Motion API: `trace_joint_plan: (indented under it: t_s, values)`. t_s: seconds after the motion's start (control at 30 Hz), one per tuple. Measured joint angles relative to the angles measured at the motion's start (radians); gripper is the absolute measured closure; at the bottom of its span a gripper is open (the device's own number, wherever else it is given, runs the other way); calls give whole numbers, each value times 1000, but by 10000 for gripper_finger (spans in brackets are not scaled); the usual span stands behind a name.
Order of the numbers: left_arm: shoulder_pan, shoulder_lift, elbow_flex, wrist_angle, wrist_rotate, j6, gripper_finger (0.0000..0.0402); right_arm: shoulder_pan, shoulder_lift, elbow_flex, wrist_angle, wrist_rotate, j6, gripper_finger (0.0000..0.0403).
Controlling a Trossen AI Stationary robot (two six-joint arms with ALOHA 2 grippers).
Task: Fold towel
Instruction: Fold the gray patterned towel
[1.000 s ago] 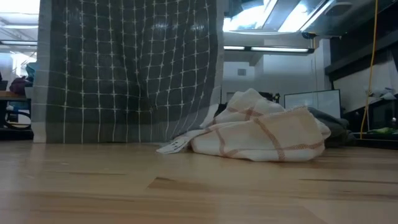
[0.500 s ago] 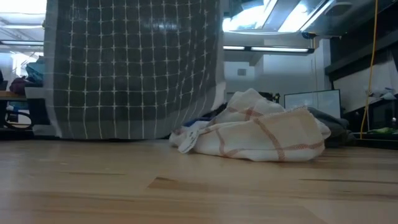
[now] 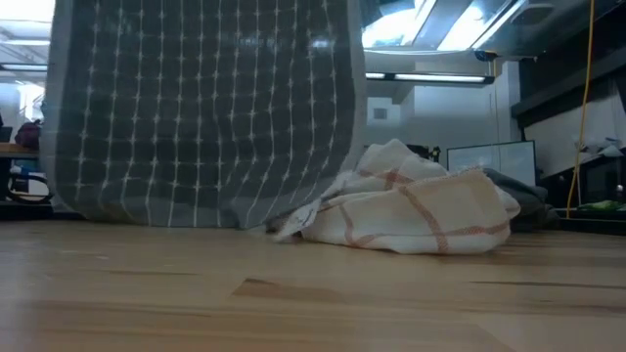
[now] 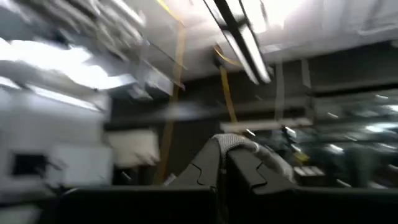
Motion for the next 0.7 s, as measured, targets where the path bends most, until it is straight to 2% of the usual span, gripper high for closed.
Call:
trace_joint_plan:
  t_s: [0.2,0.33,0.43,0.57,0.7]
  values:
    - [-1,6,-2,-176,121,-302,401,73,0,0,-70,-77,89,400]
    - [-1,2,-2,-213,256,-463,401,137,0,-1,-76,-99,101,400]
    - [-1,8,-3,-187,341,-485,401,172,0,-1,-55,-100,101,400]
    - [-1,6,-4,-103,373,-478,401,201,0,9,-1,-99,101,400]
    - [-1,4,-2,-35,447,-476,401,226,-1,11,77,-99,101,400]
